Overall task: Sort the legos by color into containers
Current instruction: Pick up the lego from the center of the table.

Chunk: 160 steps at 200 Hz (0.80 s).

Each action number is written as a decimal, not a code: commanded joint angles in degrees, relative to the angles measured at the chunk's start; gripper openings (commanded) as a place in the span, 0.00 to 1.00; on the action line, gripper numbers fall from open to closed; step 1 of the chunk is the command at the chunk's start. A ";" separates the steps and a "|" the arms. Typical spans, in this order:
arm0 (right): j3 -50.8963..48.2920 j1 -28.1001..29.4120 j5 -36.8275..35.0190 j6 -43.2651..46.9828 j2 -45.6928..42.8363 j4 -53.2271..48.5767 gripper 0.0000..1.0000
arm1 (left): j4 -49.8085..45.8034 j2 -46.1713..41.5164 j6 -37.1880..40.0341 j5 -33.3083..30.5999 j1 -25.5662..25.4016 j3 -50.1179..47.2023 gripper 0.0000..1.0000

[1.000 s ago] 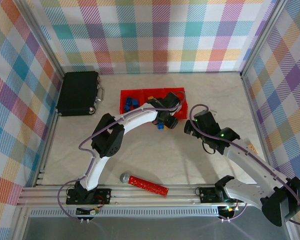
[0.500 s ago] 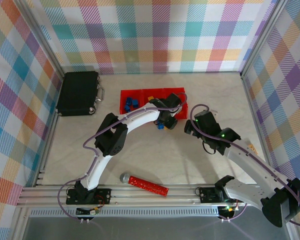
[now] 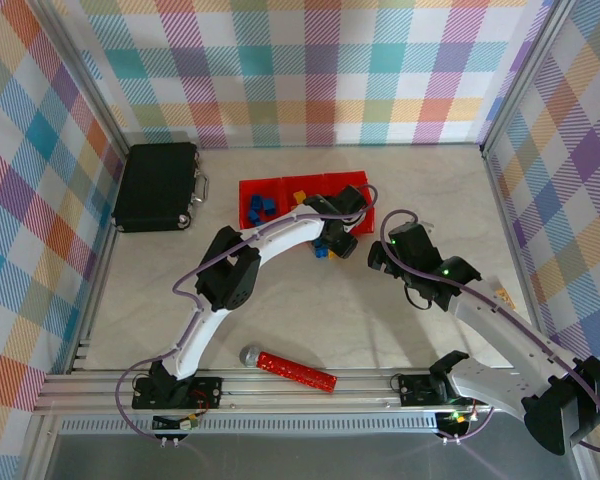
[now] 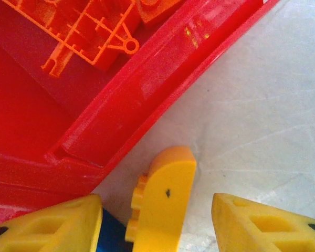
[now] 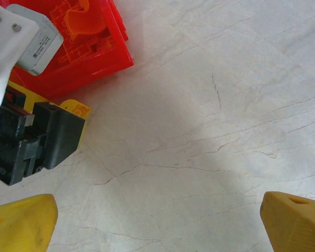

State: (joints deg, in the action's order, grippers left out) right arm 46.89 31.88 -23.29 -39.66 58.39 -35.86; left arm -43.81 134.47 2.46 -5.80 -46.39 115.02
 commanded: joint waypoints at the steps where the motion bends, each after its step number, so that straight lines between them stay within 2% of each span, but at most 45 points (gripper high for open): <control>1: -0.83 -0.23 1.14 -0.85 -0.98 -0.08 0.99 | -3.04 1.86 0.51 -2.36 -0.37 1.12 0.57; 38: -1.44 -0.24 0.97 -0.97 -1.52 -0.16 0.99 | -3.30 2.37 0.31 -2.76 -0.51 1.34 0.56; 121: -0.74 -0.24 0.61 -0.36 -1.40 -0.02 0.99 | -4.00 2.28 0.11 -2.10 -1.07 1.19 0.41; 160: -0.47 -0.23 0.61 -0.16 -1.35 -0.07 0.99 | -4.50 1.85 -0.23 -1.90 -1.53 1.05 0.41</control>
State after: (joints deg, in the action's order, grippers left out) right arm 46.06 31.88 -22.87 -39.86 57.67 -35.86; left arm -44.64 135.24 2.63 -8.56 -46.54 115.35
